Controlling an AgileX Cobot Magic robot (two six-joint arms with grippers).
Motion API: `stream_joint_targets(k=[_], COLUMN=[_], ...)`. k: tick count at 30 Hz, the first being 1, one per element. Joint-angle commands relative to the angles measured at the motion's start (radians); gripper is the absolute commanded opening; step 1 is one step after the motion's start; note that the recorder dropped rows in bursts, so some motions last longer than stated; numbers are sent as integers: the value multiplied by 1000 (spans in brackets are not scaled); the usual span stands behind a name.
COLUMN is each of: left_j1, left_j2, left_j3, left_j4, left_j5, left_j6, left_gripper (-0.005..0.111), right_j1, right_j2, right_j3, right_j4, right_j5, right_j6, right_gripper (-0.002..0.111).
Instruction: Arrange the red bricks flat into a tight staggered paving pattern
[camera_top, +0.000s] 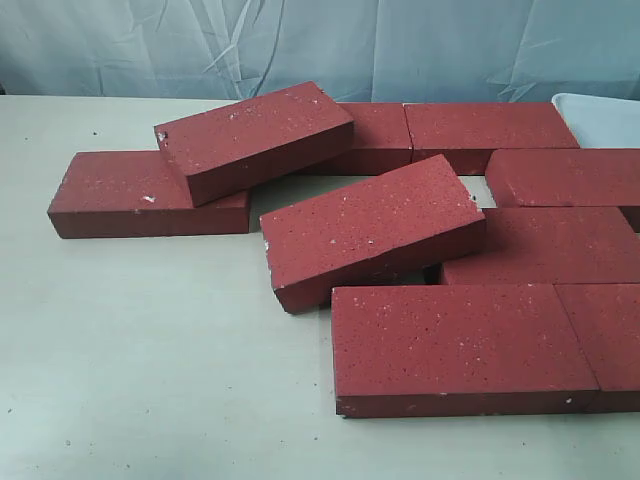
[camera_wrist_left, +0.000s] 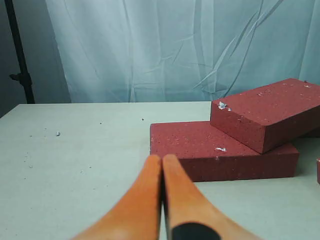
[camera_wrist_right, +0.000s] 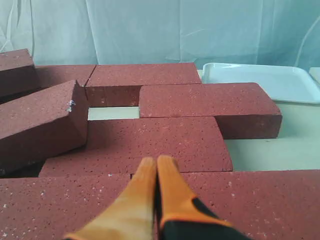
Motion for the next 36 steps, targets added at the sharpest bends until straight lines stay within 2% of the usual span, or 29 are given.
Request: stream_joint_targets(k=[1,17,29,36], left_j1=[-4,-4,-4,-4], left_j2=[-6,-6,-6,-6], left_j3=[5,5,5,5], left_j4=[-4,-4,-4,-4], left_j5=[-7,-6,-6,-6], left_j6=[0,0,0,0], left_gripper=[0,0,0,0], right_j1=[-3,-3,-3,-3], right_j2=[-7,-7,-7,-7], right_j3=[2,2,2,2], right_j4=[2,2,2,2], right_j5=[-12,-28,-431,-479], right_j6=[0,0,0,0], right_gripper=[-1,-1,-1,-1])
